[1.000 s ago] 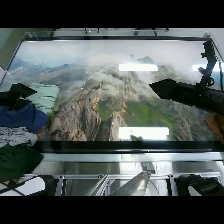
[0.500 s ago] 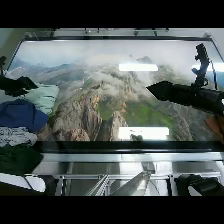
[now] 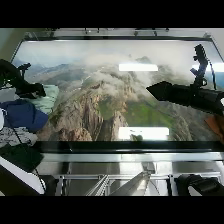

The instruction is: Fold the shirts.

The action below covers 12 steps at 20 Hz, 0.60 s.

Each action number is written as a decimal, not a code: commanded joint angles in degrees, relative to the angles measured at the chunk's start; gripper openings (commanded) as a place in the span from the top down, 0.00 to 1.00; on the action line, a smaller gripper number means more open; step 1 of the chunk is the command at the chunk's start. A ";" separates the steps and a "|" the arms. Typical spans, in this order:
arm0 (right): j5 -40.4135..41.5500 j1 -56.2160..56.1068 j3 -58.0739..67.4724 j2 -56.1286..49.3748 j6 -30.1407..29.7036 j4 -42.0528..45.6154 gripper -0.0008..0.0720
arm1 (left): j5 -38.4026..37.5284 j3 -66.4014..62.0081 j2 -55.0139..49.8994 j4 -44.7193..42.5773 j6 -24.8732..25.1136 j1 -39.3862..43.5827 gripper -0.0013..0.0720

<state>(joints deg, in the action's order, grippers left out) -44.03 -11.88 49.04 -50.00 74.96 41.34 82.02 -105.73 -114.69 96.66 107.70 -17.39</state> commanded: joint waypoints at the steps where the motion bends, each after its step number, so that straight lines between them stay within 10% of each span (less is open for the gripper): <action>1: 0.04 -0.07 0.00 -0.02 0.02 -0.02 0.96 | -0.26 -0.48 -1.66 -4.17 0.00 2.91 0.14; 3: 0.04 -0.07 0.00 -0.02 0.02 -0.02 0.96 | -0.57 -0.76 -1.62 -4.15 1.01 4.00 0.90; 7: 0.04 -0.07 0.00 -0.02 0.02 -0.02 0.96 | 3.39 -4.63 -1.44 -1.07 2.32 8.15 0.95; 12: 0.07 0.00 -0.02 -0.04 0.00 0.07 0.96 | 7.67 -7.82 0.24 26.14 6.93 18.32 0.95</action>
<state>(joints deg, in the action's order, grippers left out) -43.99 -11.88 49.04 -50.00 74.96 41.34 86.59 -112.22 -115.18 108.92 112.22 -4.60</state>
